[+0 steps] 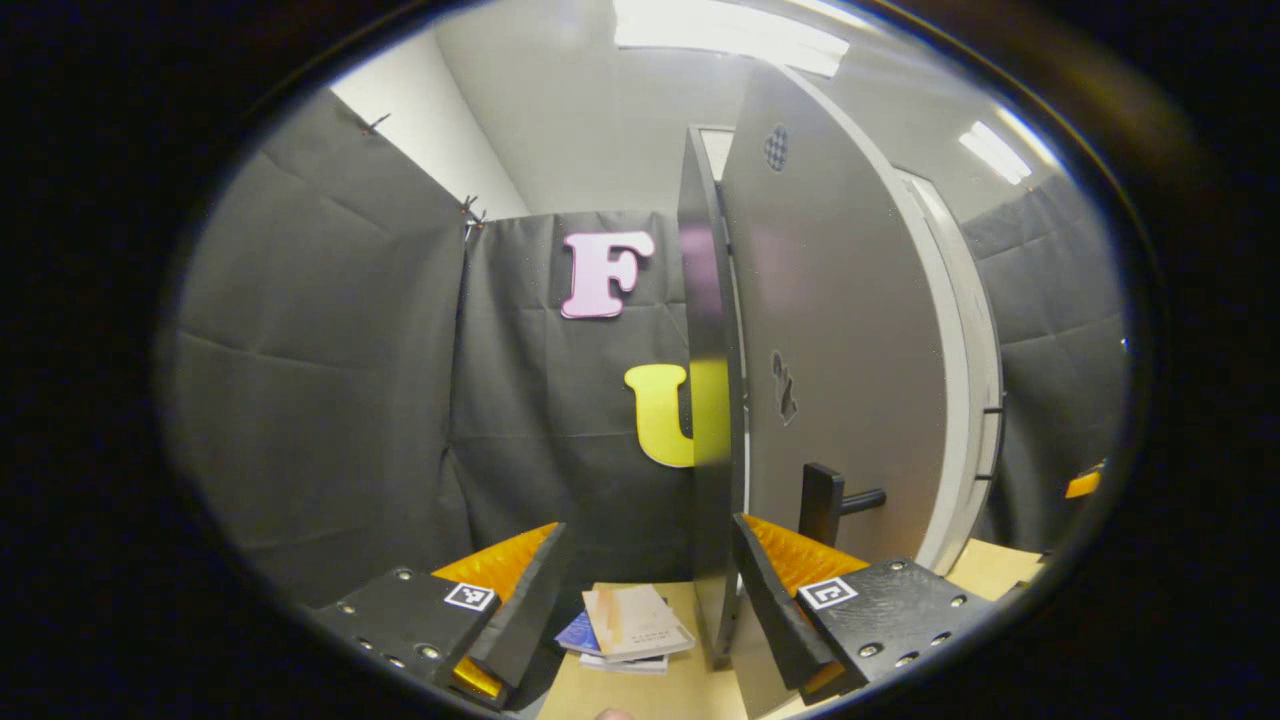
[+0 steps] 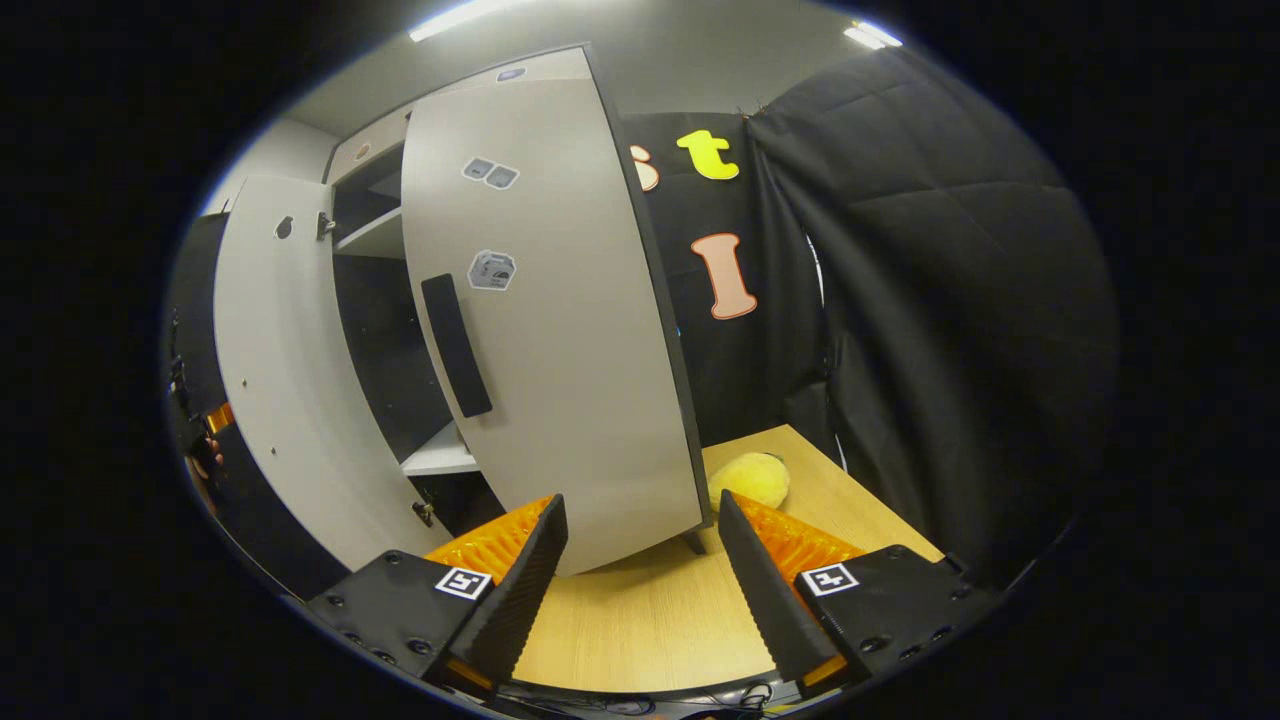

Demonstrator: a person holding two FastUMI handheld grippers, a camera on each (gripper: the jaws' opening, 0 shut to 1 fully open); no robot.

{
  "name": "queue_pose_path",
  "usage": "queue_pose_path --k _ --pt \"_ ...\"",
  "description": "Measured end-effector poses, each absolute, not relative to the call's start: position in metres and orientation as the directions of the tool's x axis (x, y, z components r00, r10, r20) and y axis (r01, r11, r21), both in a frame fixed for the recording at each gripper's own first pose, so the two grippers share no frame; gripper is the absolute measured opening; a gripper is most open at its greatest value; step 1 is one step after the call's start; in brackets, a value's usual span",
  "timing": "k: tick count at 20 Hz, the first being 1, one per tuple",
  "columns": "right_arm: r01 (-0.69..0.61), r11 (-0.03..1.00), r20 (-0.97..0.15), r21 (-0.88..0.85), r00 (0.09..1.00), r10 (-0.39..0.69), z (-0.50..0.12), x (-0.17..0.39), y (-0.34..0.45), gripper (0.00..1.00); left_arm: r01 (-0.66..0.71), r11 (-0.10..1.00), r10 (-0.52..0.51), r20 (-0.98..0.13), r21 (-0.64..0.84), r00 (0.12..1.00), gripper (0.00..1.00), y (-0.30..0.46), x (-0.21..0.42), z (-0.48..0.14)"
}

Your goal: Grab one shoe with the right hand and put it into the shoe cabinet, grab the other shoe with the left hand and put it into the shoe cabinet; then close the right door with the right hand and the left door with the left hand.

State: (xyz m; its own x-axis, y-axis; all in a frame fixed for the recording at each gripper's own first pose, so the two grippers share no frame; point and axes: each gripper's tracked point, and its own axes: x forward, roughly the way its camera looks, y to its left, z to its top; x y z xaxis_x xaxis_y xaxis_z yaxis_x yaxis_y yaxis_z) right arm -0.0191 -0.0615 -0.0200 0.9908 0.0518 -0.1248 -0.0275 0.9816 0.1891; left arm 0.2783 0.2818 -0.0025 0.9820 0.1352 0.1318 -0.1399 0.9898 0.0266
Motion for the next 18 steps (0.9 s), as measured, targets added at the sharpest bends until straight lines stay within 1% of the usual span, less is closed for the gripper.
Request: queue_pose_path --k 2,6,7,9,10,11,12,13,14,15,16,17,18 --pt "-0.032 0.987 -0.118 0.160 0.992 0.052 -0.020 -0.016 -0.058 0.96 -0.120 0.993 0.118 0.122 0.009 0.985 0.99 0.275 0.279 -0.004" --pt "-0.074 0.984 -0.134 0.163 0.986 0.096 -0.026 -0.008 -0.043 0.96 -0.086 0.996 0.083 0.122 0.021 0.989 0.99 0.243 0.282 -0.002" --pt "-0.070 0.986 -0.143 0.148 0.985 0.092 -0.029 -0.007 -0.043 0.92 -0.074 0.997 0.071 0.123 0.021 0.990 0.99 0.232 0.283 -0.001" --pt "-0.079 0.988 -0.148 0.134 0.984 0.099 -0.030 -0.004 -0.041 0.92 -0.045 0.999 0.042 0.124 0.017 0.991 0.99 0.206 0.288 -0.001" --pt "-0.085 0.987 -0.149 0.134 0.983 0.105 -0.030 -0.003 -0.039 0.97 -0.036 0.999 0.033 0.126 0.021 0.992 0.99 0.194 0.293 -0.001" --pt "-0.087 0.987 -0.151 0.134 0.983 0.107 -0.031 -0.003 -0.038 0.92 -0.042 0.998 0.036 0.132 0.045 0.991 0.99 0.183 0.297 0.003" --pt "-0.087 0.987 -0.153 0.136 0.982 0.108 -0.033 -0.004 -0.039 0.92 -0.066 0.994 0.053 0.147 0.085 0.988 0.99 0.174 0.300 0.008" --pt "-0.085 0.987 -0.153 0.138 0.982 0.106 -0.033 -0.006 -0.040 0.96 -0.098 0.987 0.076 0.165 0.131 0.983 0.99 0.165 0.303 0.016" --pt "-0.080 0.987 -0.154 0.140 0.983 0.102 -0.034 -0.007 -0.042 0.92 -0.120 0.978 0.090 0.176 0.170 0.980 0.99 0.151 0.302 0.018" --pt "-0.072 0.988 -0.158 0.140 0.983 0.094 -0.035 -0.008 -0.044 0.96 -0.123 0.974 0.088 0.179 0.191 0.980 0.99 0.136 0.303 0.019" --pt "-0.064 0.988 -0.161 0.142 0.983 0.086 -0.036 -0.011 -0.048 0.92 -0.103 0.976 0.068 0.185 0.191 0.980 0.99 0.120 0.311 0.020" --pt "-0.056 0.988 -0.157 0.144 0.984 0.078 -0.034 -0.014 -0.051 0.92 -0.066 0.983 0.033 0.190 0.170 0.981 1.00 0.102 0.317 0.019" --pt "-0.047 0.988 -0.151 0.148 0.986 0.069 -0.032 -0.016 -0.056 0.97 -0.029 0.991 0.003 0.192 0.134 0.981 1.00 0.086 0.322 0.018"
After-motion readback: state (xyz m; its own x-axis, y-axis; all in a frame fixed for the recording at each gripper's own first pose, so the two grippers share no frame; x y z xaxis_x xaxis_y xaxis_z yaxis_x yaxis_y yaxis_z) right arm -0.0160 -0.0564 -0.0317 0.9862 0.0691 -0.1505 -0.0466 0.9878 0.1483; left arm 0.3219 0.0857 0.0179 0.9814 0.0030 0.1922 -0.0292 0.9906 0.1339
